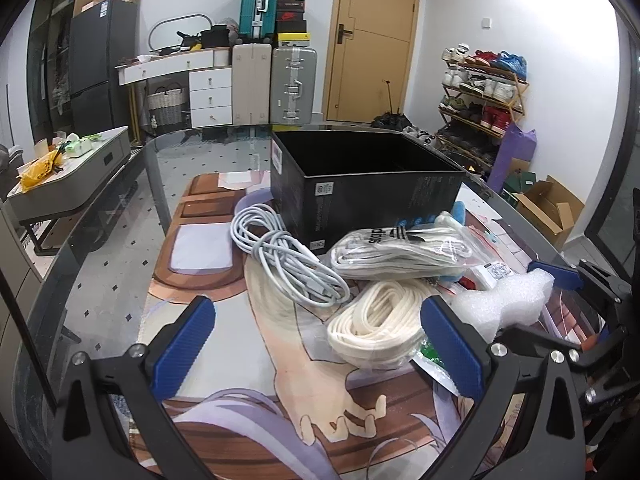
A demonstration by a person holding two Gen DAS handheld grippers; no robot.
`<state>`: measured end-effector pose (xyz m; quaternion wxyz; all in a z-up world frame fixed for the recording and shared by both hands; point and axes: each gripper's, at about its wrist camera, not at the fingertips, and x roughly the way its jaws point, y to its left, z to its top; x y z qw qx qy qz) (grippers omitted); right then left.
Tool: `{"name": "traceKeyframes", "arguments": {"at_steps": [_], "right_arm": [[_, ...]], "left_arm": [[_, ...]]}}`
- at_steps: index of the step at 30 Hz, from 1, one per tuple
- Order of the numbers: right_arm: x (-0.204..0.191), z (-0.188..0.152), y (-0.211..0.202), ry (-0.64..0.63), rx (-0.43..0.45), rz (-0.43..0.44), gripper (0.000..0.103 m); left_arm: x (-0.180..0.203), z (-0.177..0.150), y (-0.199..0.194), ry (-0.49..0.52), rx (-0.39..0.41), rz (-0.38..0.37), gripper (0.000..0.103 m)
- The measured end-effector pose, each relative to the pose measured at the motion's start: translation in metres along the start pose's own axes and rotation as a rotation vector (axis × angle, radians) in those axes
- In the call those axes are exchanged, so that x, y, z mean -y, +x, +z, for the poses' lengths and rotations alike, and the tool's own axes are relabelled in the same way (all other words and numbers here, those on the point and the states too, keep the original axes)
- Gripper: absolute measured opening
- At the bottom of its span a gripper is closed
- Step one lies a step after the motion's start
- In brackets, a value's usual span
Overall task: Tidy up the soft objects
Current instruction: 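Move left tool to the clear bag of white rope while right tool reaches the bubble-wrap roll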
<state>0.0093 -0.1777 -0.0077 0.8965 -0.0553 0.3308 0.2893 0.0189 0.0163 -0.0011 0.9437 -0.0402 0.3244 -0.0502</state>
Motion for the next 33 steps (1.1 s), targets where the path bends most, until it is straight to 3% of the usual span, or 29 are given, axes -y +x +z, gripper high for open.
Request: {"name": "traceKeyframes", "arguments": {"at_steps": [4,6,9,15,21,28,31,33], "right_arm": [[0.003,-0.002,0.002,0.006,-0.013,0.016,0.074],[0.003,-0.002,0.002,0.003,-0.013,0.022,0.060],[0.004,-0.001,-0.003,0.005,0.012,0.025,0.054],[0.006,-0.001,-0.016,0.013,0.066,0.035,0.051],[0.005,-0.002,-0.016,0.013,0.063,0.047,0.051],[0.007,-0.004,-0.016,0.020,0.061,0.049,0.051],[0.007,-0.004,-0.015,0.019,0.064,0.051,0.051],[0.007,-0.004,-0.016,0.020,0.066,0.051,0.051]], "left_arm": [[0.005,0.000,0.000,0.028,-0.010,-0.009,0.103],[0.007,-0.001,0.001,0.042,-0.022,-0.016,0.103],[0.010,-0.001,0.003,0.061,-0.041,-0.030,0.103],[0.020,-0.001,0.008,0.115,-0.090,-0.049,0.103],[0.030,-0.001,0.020,0.158,-0.153,-0.036,0.101],[0.040,-0.001,0.028,0.197,-0.185,-0.061,0.076],[0.039,-0.001,0.025,0.192,-0.183,-0.094,0.058],[0.040,-0.001,0.023,0.196,-0.178,-0.114,0.051]]}}
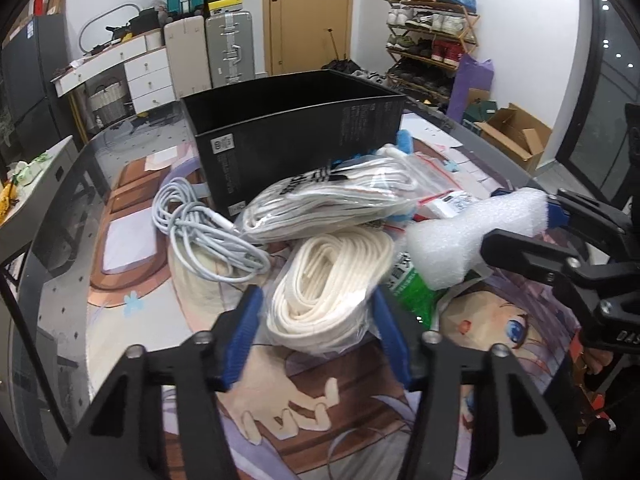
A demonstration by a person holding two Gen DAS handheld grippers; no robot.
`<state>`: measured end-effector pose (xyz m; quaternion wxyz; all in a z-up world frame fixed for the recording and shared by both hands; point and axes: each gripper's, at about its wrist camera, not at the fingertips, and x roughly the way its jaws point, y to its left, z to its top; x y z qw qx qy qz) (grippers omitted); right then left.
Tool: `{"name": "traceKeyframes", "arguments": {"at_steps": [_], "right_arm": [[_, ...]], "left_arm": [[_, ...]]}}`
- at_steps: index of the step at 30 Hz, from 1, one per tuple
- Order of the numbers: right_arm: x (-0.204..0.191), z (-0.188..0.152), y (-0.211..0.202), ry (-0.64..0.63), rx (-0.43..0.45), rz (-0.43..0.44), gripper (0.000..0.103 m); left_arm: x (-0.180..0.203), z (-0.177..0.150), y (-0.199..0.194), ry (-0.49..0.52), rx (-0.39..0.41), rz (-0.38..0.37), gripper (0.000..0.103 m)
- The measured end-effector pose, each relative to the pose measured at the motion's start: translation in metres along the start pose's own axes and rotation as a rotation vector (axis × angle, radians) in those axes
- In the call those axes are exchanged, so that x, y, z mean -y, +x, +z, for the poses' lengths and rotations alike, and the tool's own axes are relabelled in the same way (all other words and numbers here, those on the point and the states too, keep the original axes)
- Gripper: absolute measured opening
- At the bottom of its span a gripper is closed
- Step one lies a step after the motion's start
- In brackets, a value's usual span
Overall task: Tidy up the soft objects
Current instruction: 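Move left tool to the clear bag of white rope while right tool reaches the bubble-wrap roll, then close left tool on the rope bag while right tool grips the bubble wrap, lift both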
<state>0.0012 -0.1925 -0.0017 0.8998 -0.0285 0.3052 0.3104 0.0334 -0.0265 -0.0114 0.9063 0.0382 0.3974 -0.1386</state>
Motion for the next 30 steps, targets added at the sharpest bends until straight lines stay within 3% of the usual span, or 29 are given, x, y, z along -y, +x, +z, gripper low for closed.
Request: {"name": "traceKeyframes", "arguments": {"at_steps": [5,15,18,20,22,30], "right_arm": [[0.001,0.001,-0.001,0.003,0.007,-0.001,0.051],[0.000,0.007,-0.015,-0.005,0.053,-0.003,0.051],[0.000,0.006,-0.017,-0.003,0.052,-0.007,0.051],[0.000,0.005,-0.017,-0.004,0.053,-0.012,0.051],[0.001,0.005,-0.019,-0.003,0.055,-0.015,0.051],[0.005,0.004,-0.022,0.002,0.062,-0.024,0.050]], "left_arm": [[0.009,-0.001,-0.006,0.035,0.018,-0.032,0.035],[0.008,-0.013,-0.026,0.039,0.033,-0.056,0.028],[0.004,-0.016,-0.029,0.030,0.031,-0.066,0.032],[0.003,-0.016,-0.027,0.016,0.028,-0.052,0.046],[0.002,-0.014,-0.025,0.003,0.031,-0.041,0.054],[0.014,-0.005,-0.007,0.035,-0.009,-0.063,0.054]]}}
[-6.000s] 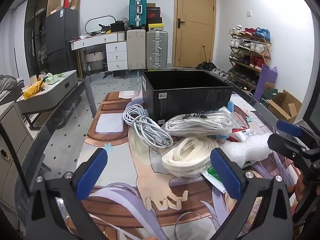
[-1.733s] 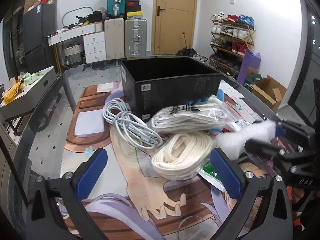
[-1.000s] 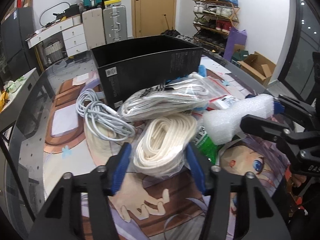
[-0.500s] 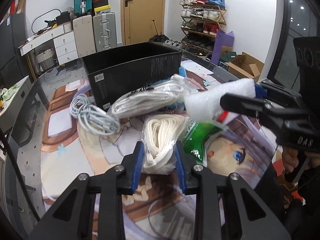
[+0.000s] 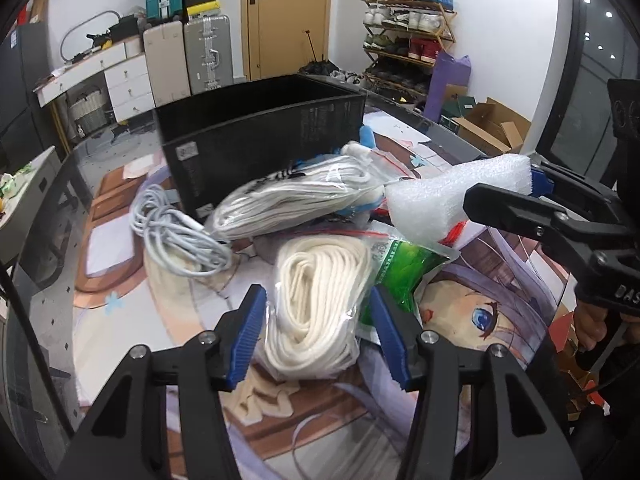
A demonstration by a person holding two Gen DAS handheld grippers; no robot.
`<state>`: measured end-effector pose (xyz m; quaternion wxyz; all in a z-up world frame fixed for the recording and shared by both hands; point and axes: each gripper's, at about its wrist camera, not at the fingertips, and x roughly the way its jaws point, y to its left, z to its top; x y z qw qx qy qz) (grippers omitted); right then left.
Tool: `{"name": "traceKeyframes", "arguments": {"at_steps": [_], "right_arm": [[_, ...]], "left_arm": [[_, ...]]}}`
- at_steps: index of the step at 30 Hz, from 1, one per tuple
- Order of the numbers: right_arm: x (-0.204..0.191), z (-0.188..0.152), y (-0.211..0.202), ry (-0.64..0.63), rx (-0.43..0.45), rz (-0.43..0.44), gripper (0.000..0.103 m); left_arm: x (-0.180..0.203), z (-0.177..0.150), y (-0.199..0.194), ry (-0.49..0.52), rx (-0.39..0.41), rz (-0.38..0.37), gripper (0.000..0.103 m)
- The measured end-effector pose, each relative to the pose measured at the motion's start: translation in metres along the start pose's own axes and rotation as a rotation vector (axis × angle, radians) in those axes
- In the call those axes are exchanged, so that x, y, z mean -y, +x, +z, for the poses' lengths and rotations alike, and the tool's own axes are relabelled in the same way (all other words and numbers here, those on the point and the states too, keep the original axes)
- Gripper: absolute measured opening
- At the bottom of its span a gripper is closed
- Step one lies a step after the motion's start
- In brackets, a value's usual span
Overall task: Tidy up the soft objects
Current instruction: 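Close left tool on the rope bag while right tool grips the bubble wrap, lift both, then carry the rope bag in left tool while right tool carries bubble wrap over the black box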
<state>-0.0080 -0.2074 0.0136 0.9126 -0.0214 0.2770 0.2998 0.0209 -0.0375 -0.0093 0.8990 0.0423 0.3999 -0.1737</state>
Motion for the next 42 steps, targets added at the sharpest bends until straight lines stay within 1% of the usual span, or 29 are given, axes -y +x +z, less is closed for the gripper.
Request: {"name": "traceKeyframes", "arguments": {"at_steps": [1,3,5,7,13,17,25,28,31,35,42], "right_arm": [[0.000,0.000,0.000,0.000,0.000,0.001,0.051],[0.000,0.000,0.000,-0.002,0.003,0.003,0.051],[0.002,0.001,-0.001,0.000,0.007,0.006,0.051],[0.002,0.001,-0.002,-0.002,0.012,0.009,0.050],[-0.002,0.005,-0.010,-0.007,0.048,0.011,0.050],[-0.006,0.009,-0.016,-0.013,0.073,0.005,0.050],[-0.013,0.019,-0.031,-0.017,0.132,-0.004,0.049],[-0.015,0.025,-0.037,-0.027,0.154,-0.014,0.049],[-0.017,0.033,-0.039,-0.036,0.168,-0.030,0.049],[-0.017,0.043,-0.035,-0.043,0.174,-0.052,0.049],[-0.015,0.060,-0.024,-0.048,0.176,-0.096,0.049]], "left_arm": [[0.000,0.000,0.002,-0.002,-0.004,-0.011,0.052],[0.001,0.000,0.003,0.001,-0.001,-0.021,0.038],[0.002,0.000,0.000,0.003,0.010,-0.030,0.031],[0.002,-0.002,-0.005,-0.001,0.024,-0.040,0.029],[-0.003,-0.006,-0.026,-0.022,0.064,-0.040,0.028],[-0.009,-0.008,-0.044,-0.050,0.108,-0.032,0.028],[-0.016,0.002,-0.067,-0.082,0.181,-0.023,0.028],[-0.017,0.006,-0.073,-0.089,0.202,-0.020,0.028],[-0.018,0.012,-0.079,-0.096,0.226,-0.001,0.028],[-0.022,0.024,-0.084,-0.104,0.261,0.018,0.028],[-0.032,0.044,-0.080,-0.129,0.292,0.062,0.028]]}}
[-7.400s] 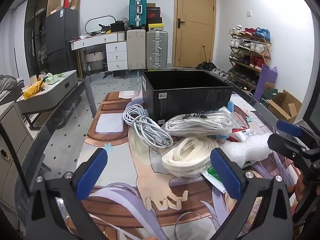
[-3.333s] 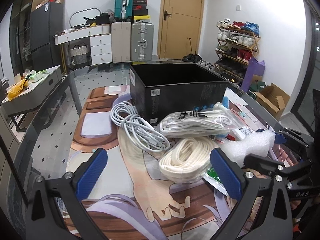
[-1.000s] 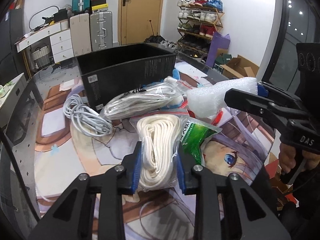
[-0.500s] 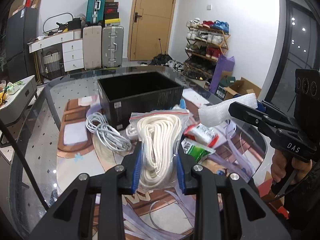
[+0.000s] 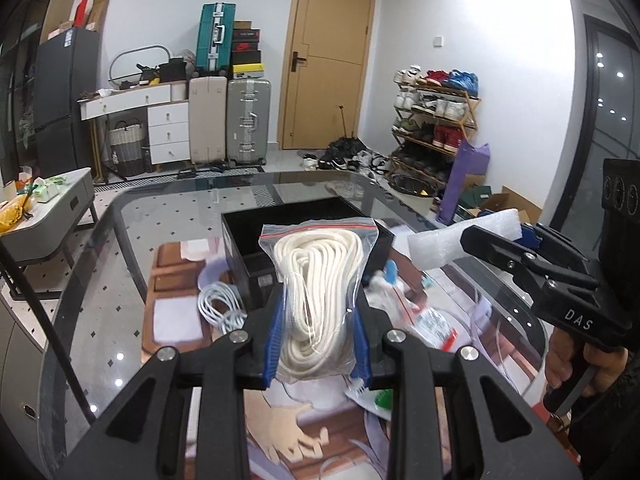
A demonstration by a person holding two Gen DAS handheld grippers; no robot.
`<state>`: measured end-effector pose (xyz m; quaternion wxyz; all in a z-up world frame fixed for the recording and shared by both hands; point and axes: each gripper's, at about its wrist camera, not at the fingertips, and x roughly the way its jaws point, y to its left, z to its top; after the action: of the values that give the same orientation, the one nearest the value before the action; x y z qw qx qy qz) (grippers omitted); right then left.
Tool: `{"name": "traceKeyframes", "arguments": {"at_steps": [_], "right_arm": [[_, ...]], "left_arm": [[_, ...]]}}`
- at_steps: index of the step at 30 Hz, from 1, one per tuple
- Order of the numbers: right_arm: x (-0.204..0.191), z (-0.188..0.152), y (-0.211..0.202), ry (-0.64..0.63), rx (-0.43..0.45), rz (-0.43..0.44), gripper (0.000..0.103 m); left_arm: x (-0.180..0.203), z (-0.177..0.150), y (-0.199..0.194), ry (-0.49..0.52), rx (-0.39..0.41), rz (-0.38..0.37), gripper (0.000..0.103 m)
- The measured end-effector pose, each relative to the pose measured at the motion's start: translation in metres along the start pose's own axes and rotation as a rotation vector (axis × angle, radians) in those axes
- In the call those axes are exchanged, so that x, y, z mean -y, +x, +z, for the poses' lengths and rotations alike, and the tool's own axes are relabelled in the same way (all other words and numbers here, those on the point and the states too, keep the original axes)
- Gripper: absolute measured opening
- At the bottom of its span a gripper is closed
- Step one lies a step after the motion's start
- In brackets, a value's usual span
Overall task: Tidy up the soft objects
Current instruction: 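Carry the rope bag in left tool while right tool carries bubble wrap over the black box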
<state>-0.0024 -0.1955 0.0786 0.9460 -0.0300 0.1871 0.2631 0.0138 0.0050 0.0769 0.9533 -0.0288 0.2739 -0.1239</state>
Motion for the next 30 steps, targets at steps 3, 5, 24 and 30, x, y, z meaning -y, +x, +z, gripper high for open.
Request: {"name": "traceKeyframes", "arguments": {"at_steps": [3,5,24,30], "right_arm": [[0.003,0.007,0.009,0.005,-0.003,-0.017,0.049],[0.006,0.012,0.016,0.006,-0.008,-0.022,0.049],[0.031,0.049,0.101,-0.021,-0.085,-0.023,0.049],[0.034,0.047,0.128,-0.047,-0.124,-0.024,0.049]], "left_arm": [[-0.005,0.007,0.009,-0.010,0.005,0.022,0.028],[-0.007,0.011,0.013,-0.015,0.003,0.031,0.028],[-0.026,0.040,0.075,-0.056,-0.039,0.080,0.028],[-0.025,0.041,0.094,-0.073,-0.062,0.082,0.028]]}}
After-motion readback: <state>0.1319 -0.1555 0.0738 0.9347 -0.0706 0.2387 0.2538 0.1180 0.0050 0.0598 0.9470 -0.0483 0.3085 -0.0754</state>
